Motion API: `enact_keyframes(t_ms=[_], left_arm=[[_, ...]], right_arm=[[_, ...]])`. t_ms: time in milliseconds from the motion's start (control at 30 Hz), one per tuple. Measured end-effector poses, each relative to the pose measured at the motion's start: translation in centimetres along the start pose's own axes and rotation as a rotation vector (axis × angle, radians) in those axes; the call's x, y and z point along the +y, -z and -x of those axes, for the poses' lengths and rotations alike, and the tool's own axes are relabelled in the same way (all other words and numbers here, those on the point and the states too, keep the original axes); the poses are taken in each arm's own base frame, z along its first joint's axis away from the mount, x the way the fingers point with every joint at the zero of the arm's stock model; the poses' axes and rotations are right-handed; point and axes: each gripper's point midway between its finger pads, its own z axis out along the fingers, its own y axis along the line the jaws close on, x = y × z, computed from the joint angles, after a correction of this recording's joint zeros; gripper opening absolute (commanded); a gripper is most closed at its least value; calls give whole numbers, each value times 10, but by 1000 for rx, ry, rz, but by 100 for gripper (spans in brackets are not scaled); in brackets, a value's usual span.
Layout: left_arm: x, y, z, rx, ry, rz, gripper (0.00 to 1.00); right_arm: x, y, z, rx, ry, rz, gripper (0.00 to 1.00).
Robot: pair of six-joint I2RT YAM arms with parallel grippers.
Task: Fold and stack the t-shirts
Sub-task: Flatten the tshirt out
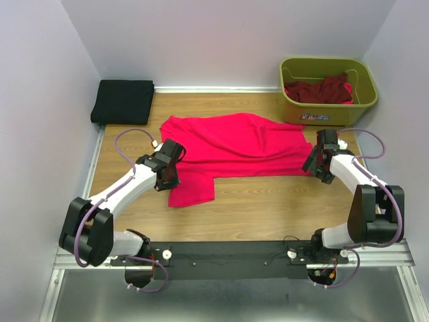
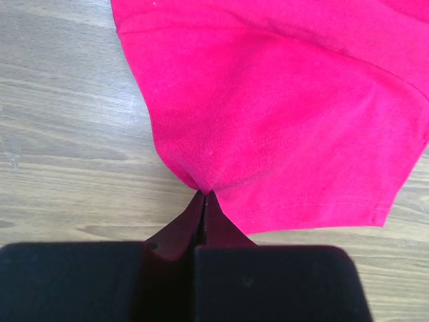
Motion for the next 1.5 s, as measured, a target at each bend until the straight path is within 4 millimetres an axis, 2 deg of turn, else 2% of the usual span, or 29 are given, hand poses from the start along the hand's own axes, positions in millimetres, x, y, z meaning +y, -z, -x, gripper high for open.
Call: enact_keyframes(t_ms=[167, 733, 1033, 1367, 1500], left_arm=[[0, 4, 2, -16, -8, -12, 0], [0, 4, 2, -32, -34, -29, 0], [-1, 4, 4, -42, -33, -36, 0], [0, 7, 4, -56, -26, -46, 0], [1, 11, 8, -77, -14, -55, 0]], right_arm=[[-9, -6, 2, 6, -33, -34, 73], [-2, -29, 12, 19, -96, -45, 70], [1, -36, 14, 17, -119, -43, 58], [6, -39, 20, -8, -141, -29, 29], [8, -39, 20, -13, -152, -12, 10]])
